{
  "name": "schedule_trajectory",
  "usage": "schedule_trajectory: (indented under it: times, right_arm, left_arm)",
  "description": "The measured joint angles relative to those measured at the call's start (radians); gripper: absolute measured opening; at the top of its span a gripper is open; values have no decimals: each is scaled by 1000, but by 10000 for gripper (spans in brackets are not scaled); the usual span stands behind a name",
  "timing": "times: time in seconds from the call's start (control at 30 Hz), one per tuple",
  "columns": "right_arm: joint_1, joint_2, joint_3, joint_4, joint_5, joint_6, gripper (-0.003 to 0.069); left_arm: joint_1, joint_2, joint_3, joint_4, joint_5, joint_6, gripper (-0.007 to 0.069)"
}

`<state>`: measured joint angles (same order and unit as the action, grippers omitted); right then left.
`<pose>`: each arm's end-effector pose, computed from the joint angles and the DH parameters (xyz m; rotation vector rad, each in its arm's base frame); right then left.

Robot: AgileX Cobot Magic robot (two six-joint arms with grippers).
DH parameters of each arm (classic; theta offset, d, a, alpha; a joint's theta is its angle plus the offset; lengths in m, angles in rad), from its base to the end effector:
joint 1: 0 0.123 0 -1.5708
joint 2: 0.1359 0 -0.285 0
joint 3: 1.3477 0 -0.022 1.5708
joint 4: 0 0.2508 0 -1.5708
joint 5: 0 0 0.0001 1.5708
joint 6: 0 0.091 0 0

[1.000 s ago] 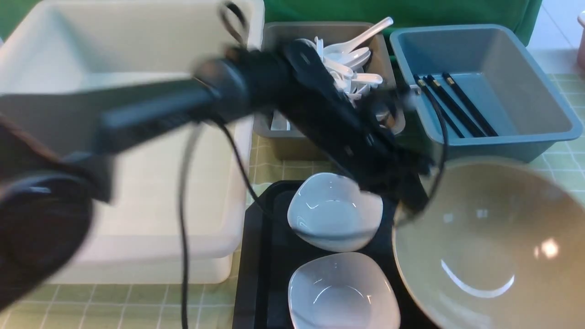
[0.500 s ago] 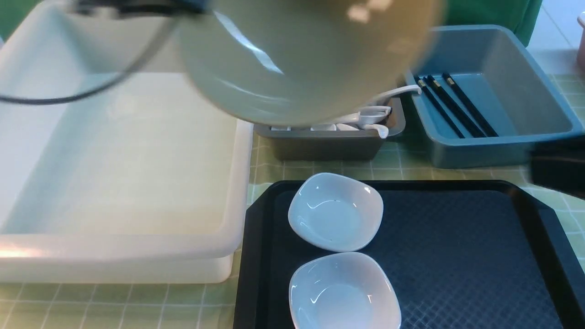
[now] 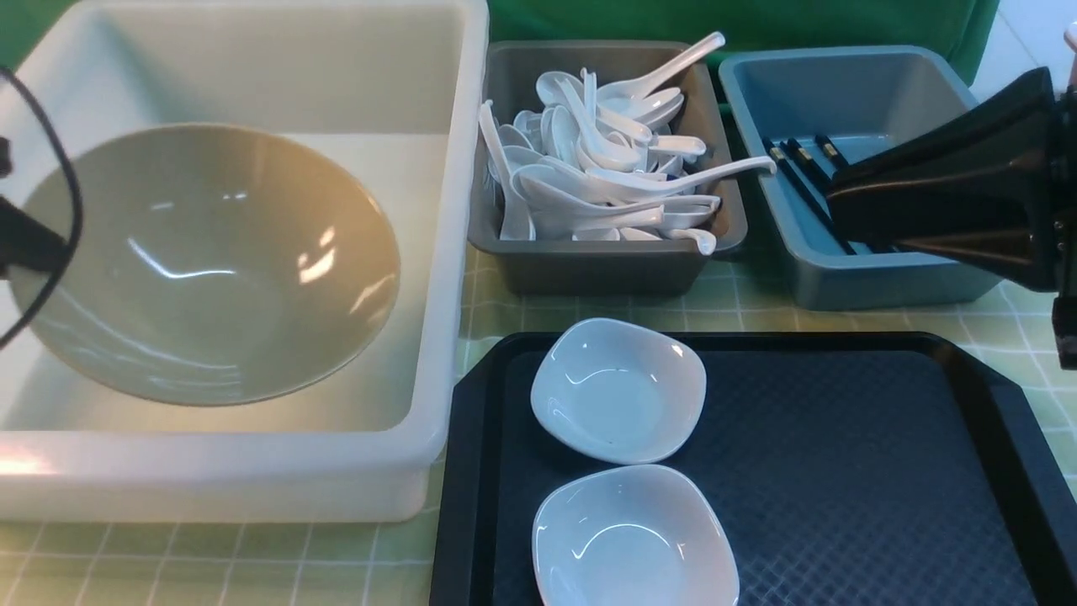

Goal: On green table put chopsticks spoon bowls plates into blue grey white boxes.
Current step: 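Place the tan bowl onto the bowl stack in the left bin with the left gripper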

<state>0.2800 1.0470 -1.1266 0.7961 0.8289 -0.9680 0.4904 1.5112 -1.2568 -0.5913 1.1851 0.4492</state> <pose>0.1830 0.1026 0.4140 -0.9521 1.7762 0.5149 0.2821 0.0973 0.3124 -0.2741 2.6250 -0.5607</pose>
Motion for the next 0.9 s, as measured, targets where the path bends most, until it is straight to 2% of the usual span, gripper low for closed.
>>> schedule_trajectory:
  times: [0.13, 0.3, 0.9]
  right_arm:
    - [63, 3, 0, 0, 5, -5, 46]
    - [123, 25, 0, 4, 8, -38, 46]
    - [130, 74, 0, 4, -74, -53, 64]
  left_arm:
    - [-39, 84, -1, 10, -37, 0, 17]
    - [-43, 167, -18, 47, -56, 0, 17]
    - [-43, 261, -32, 13, -26, -46, 17]
